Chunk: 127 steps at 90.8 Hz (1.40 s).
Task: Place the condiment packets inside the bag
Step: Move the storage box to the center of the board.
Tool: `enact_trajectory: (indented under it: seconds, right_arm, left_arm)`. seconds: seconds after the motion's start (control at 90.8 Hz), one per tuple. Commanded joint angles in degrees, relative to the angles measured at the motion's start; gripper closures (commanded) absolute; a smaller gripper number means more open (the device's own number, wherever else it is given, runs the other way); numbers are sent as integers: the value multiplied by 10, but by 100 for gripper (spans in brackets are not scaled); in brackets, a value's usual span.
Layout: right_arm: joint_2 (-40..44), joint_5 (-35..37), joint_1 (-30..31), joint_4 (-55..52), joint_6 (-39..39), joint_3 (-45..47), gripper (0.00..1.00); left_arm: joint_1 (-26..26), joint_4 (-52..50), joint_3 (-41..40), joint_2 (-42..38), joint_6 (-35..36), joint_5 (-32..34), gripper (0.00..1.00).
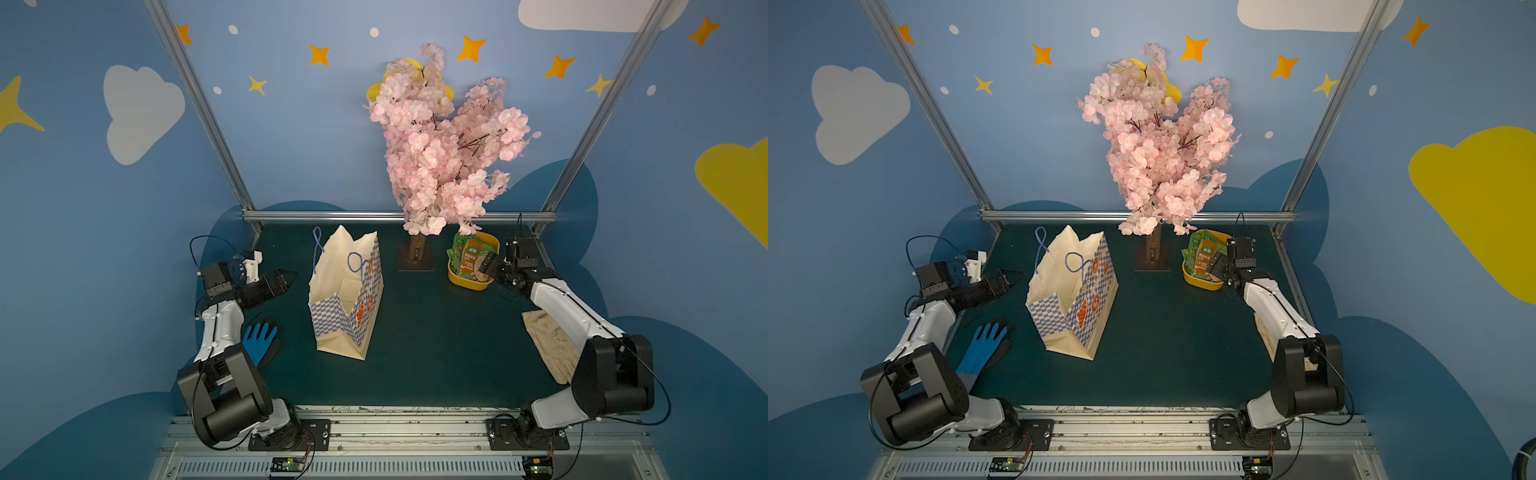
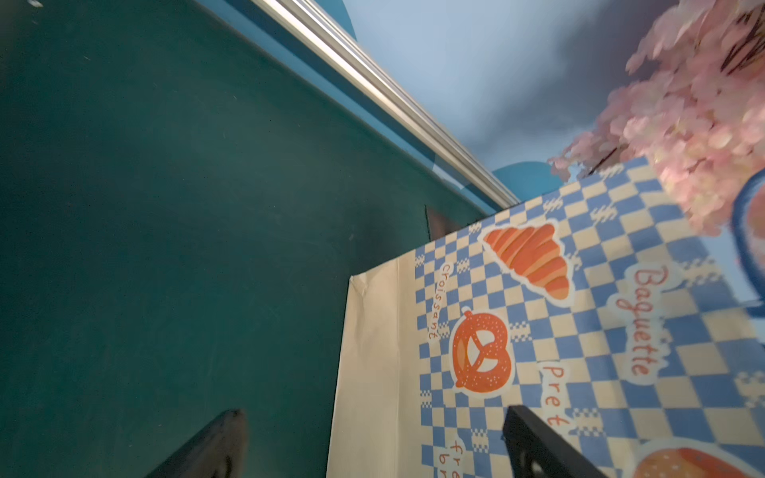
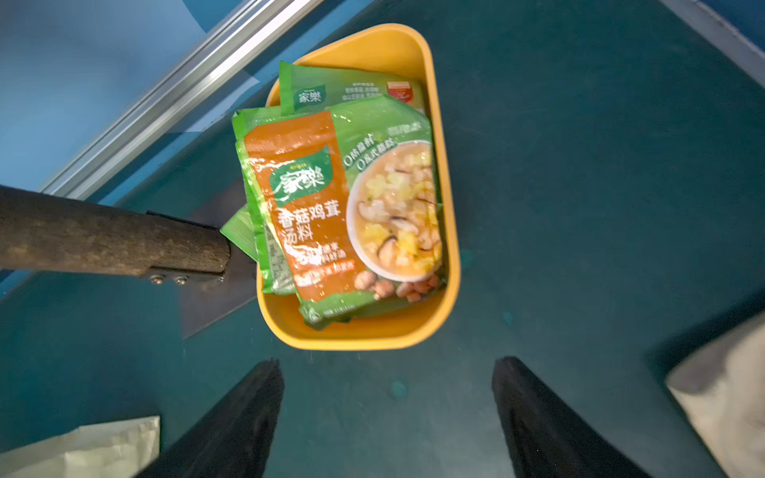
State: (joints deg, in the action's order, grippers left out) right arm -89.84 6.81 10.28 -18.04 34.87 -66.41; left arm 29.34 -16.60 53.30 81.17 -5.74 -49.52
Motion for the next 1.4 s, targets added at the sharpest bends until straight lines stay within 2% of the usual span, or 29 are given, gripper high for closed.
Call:
enact_trajectory:
  seconds: [0.0, 0.132, 0.22, 0.308, 0.485, 0.584, 0.705, 0.892, 1.156, 1.388]
  right_arm:
    - [-63, -25, 8, -4, -8, -54, 22]
    - [-141, -4, 20, -62, -33, -121, 29]
    - [-165, 45, 37, -119, -40, -148, 30]
    - [-149, 84, 41, -138, -25, -129, 26]
    - [-98, 117, 22, -126, 28, -74, 23]
    - [-95, 116, 7, -124, 57, -60, 22]
    - [-112, 82, -11, -102, 85, -55, 23]
    - [-145, 58, -16, -80, 112, -71, 26]
    - [-166, 47, -19, -60, 126, -62, 50]
    - [-127, 37, -17, -45, 126, -15, 87]
  left_arm:
    - [-1, 44, -26, 13, 26, -23, 0]
    - [0, 62, -54, 12, 30, -42, 0]
    - [-1, 77, -69, 7, 25, -47, 0]
    - [0, 96, -80, 2, 19, -49, 0]
    - [0, 99, -83, 6, 16, -51, 0]
    - [1, 97, -87, -1, 19, -51, 0]
    - [0, 104, -93, -13, 20, -49, 0]
    - [1, 104, -97, -20, 25, -47, 0]
    - [1, 120, -108, -21, 23, -49, 0]
    - [-1, 169, -144, -43, 11, -50, 0]
